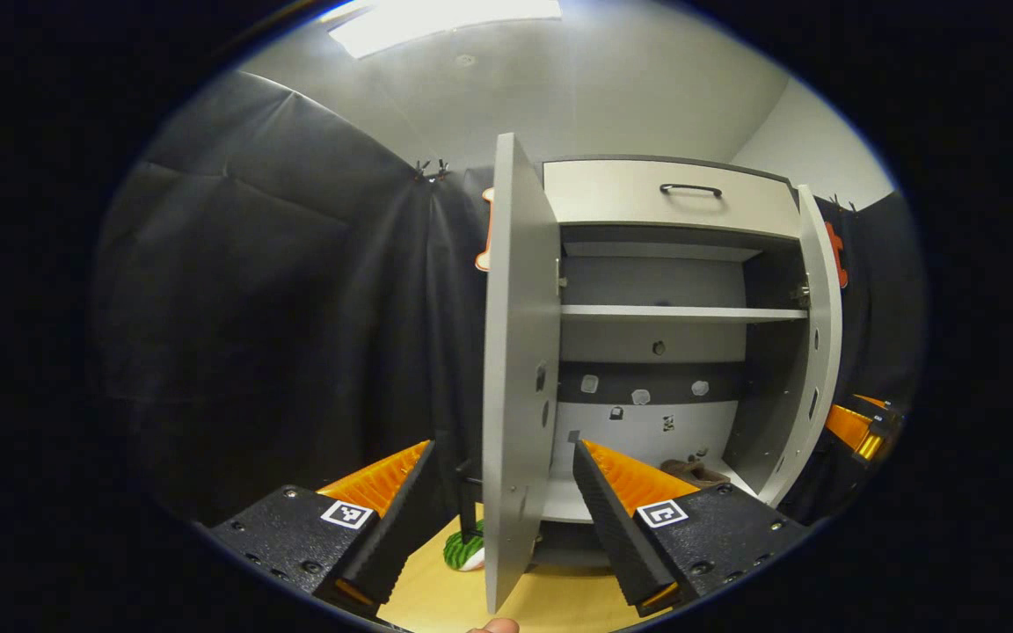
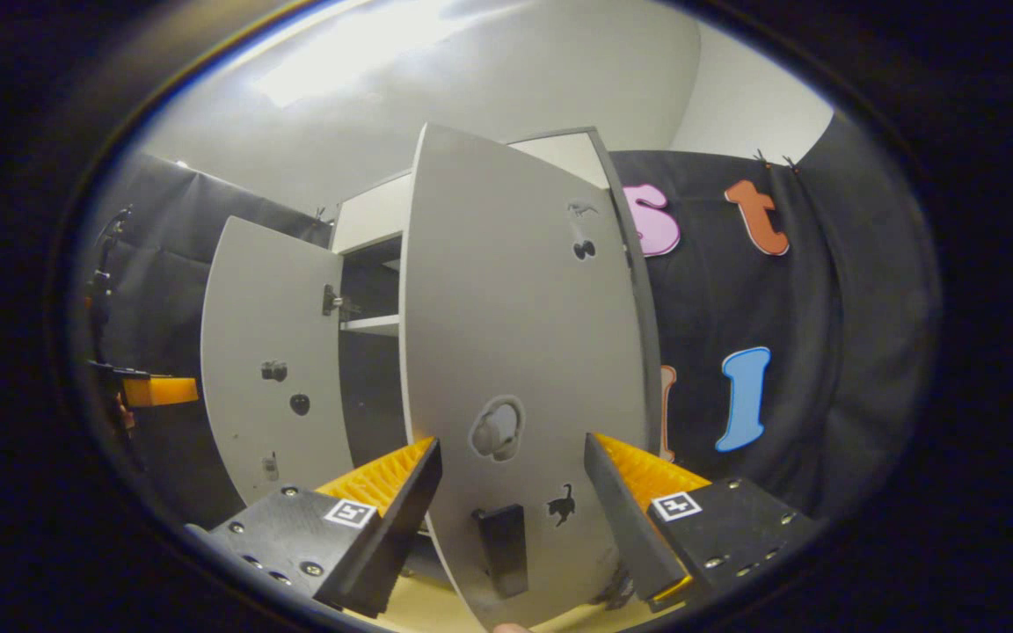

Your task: Grab one shoe with the right hand and put it into the shoe cabinet, grab the other shoe with the left hand and put it into the shoe cabinet; then close the right door with the right hand and the left door with the left hand.

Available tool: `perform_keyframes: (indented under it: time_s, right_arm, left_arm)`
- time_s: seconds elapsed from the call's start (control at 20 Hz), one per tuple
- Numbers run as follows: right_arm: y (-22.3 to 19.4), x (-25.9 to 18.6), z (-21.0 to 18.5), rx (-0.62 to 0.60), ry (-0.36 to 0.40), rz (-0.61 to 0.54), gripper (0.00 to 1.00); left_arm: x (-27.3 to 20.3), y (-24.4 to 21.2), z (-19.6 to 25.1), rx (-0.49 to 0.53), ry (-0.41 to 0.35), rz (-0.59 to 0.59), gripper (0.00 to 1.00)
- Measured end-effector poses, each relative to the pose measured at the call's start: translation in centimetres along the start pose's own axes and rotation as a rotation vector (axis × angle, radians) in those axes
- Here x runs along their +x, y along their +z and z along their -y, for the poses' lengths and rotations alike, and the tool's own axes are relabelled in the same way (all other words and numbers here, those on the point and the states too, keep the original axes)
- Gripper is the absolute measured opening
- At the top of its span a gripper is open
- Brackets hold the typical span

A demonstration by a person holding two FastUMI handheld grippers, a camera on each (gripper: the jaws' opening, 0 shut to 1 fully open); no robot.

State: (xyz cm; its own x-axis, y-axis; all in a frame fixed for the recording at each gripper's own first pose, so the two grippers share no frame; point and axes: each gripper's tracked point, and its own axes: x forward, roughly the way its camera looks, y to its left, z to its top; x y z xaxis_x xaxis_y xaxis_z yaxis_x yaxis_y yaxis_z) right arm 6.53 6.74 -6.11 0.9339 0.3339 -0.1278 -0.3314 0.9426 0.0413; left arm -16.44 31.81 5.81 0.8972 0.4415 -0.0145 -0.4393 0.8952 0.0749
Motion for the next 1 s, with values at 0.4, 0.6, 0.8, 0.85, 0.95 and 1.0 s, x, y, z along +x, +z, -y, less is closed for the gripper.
perform_keyframes:
  time_s: [0.4, 0.6, 0.8, 0.85, 0.95, 1.0]
  right_arm:
    - [0.2, 0.5, -1.1, 0.011, 0.016, 0.006, 0.92]
    - [0.0, 0.3, -0.7, 0.003, 0.001, 0.004, 0.92]
    - [0.2, 0.1, -0.5, 0.006, -0.011, 0.008, 0.92]
    - [0.2, 0.0, -0.4, 0.007, -0.014, 0.010, 0.92]
    - [0.3, -0.1, -0.3, 0.008, -0.021, 0.016, 0.92]
    - [0.3, -0.2, -0.1, 0.007, -0.025, 0.016, 0.98]
  left_arm:
    - [-0.4, -0.4, -5.1, -0.016, 0.105, 0.003, 0.93]
    - [0.3, 0.0, -6.8, -0.021, 0.146, 0.016, 0.93]
    - [0.8, 0.4, -8.4, -0.010, 0.191, 0.036, 0.92]
    - [0.8, 0.3, -8.9, -0.006, 0.207, 0.034, 0.91]
    - [1.1, 0.2, -9.6, 0.000, 0.225, 0.032, 0.92]
    - [1.4, 0.1, -9.7, -0.001, 0.226, 0.028, 0.92]
